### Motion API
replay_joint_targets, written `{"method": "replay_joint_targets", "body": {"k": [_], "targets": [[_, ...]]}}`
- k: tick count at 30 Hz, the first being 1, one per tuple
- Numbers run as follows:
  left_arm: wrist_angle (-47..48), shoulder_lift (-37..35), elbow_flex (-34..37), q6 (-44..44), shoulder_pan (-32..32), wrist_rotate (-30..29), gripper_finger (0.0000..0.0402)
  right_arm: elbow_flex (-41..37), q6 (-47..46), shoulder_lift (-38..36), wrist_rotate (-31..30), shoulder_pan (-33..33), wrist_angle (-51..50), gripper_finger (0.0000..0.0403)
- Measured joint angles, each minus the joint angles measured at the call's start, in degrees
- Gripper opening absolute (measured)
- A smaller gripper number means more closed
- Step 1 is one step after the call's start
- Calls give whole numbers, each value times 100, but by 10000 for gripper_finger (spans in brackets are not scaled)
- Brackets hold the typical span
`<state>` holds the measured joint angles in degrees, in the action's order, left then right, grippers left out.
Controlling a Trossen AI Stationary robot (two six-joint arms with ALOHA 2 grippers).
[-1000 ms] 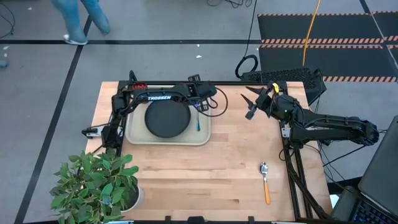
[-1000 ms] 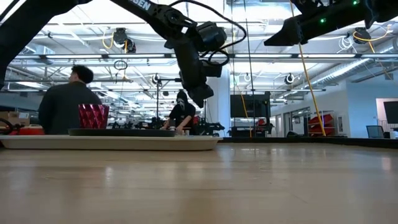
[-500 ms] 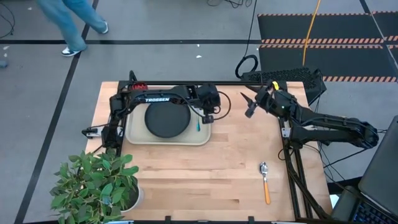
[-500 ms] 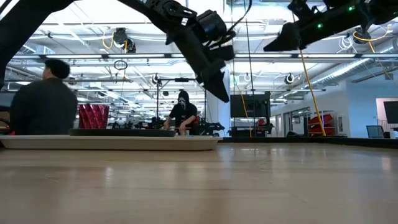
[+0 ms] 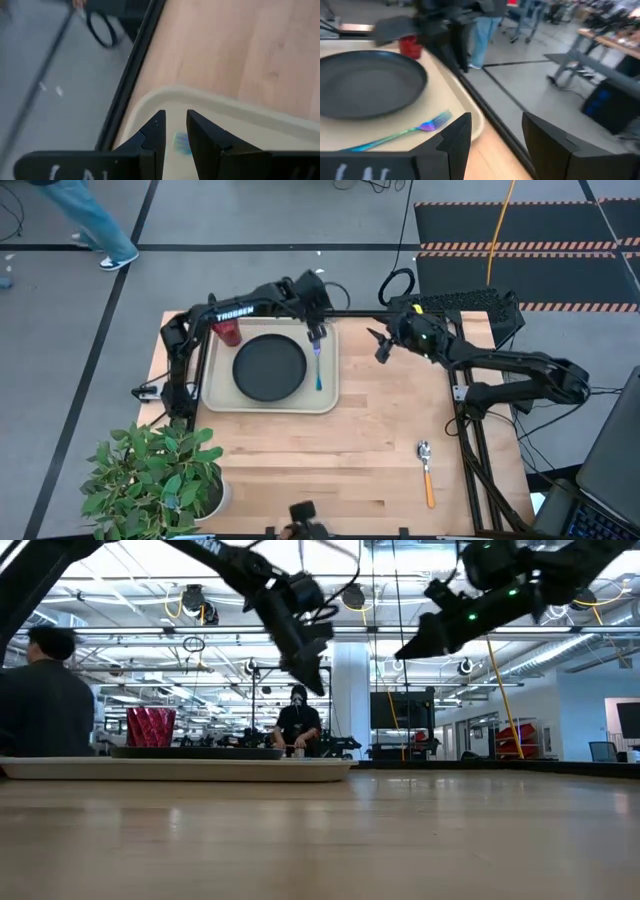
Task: Pick and place plate/cup/fork/spoon on tray
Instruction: Put the blue fork on the right side of the black plate
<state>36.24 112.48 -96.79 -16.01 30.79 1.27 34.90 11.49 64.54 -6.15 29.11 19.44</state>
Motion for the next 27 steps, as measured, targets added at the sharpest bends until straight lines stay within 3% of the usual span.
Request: {"method": "replay_joint_targets", "body": {"k": [4,15,20,27], "targets": [[61,3,6,373,359,427,81,473,-5,747,474,240,-106,171],[205,-98,6,181,379,467,81,2186,-32,3103,1995,535,-382,171],[397,-260,6,39,392,525,81,2812,94,3897,2262,535,-785,171],[621,-706,4,-35,359,646,81,3186,-38,4455,2596,526,-721,171]]}}
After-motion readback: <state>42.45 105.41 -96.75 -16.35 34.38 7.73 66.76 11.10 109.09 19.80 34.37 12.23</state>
